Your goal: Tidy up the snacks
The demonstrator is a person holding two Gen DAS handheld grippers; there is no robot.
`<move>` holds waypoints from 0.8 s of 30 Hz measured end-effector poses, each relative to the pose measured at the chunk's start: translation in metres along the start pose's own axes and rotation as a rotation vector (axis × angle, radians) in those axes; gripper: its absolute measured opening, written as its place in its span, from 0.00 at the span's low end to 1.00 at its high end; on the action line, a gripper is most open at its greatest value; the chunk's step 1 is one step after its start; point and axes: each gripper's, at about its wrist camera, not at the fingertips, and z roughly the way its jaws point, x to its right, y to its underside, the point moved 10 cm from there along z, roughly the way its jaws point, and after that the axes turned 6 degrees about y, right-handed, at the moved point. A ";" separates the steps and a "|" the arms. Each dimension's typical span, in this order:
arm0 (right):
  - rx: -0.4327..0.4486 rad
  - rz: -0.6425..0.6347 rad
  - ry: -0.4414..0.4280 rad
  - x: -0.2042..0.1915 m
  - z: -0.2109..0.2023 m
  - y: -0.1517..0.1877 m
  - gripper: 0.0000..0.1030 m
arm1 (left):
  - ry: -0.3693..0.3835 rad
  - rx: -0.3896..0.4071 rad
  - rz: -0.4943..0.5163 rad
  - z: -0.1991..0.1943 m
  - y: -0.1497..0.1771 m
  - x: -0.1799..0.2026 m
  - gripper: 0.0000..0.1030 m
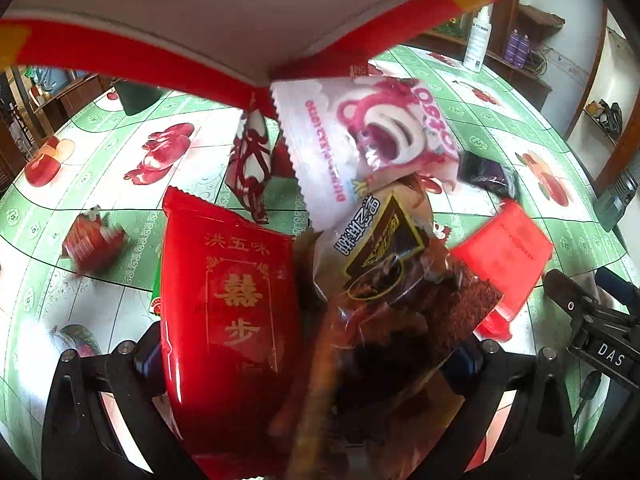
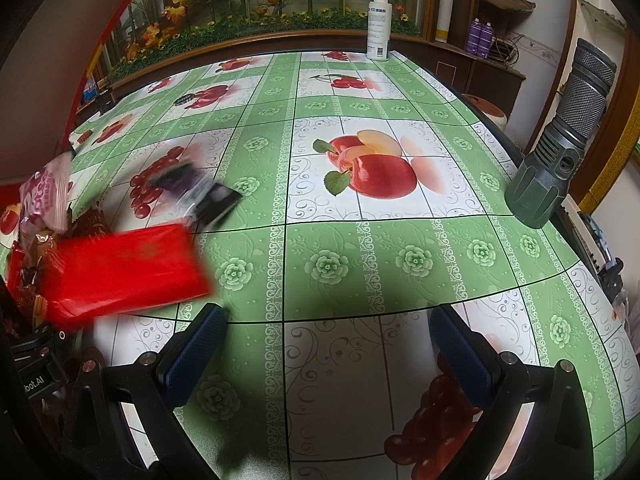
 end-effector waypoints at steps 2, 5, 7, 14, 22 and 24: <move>0.000 0.000 0.000 0.000 0.000 0.000 1.00 | 0.000 -0.001 0.000 0.002 -0.006 0.000 1.00; 0.000 0.000 0.000 0.000 0.000 0.000 1.00 | 0.000 -0.001 0.000 0.002 -0.006 0.002 1.00; 0.000 0.000 0.000 0.000 0.000 0.000 1.00 | 0.000 -0.001 0.000 0.002 -0.006 0.002 1.00; 0.000 0.000 0.000 0.000 0.000 0.000 1.00 | 0.000 -0.001 0.000 0.002 -0.005 0.002 1.00; 0.000 0.000 0.000 0.000 0.000 0.000 1.00 | 0.000 0.000 0.000 0.002 -0.005 0.002 1.00; 0.000 0.000 0.000 0.000 0.000 0.000 1.00 | 0.000 0.000 0.000 0.002 -0.005 0.002 1.00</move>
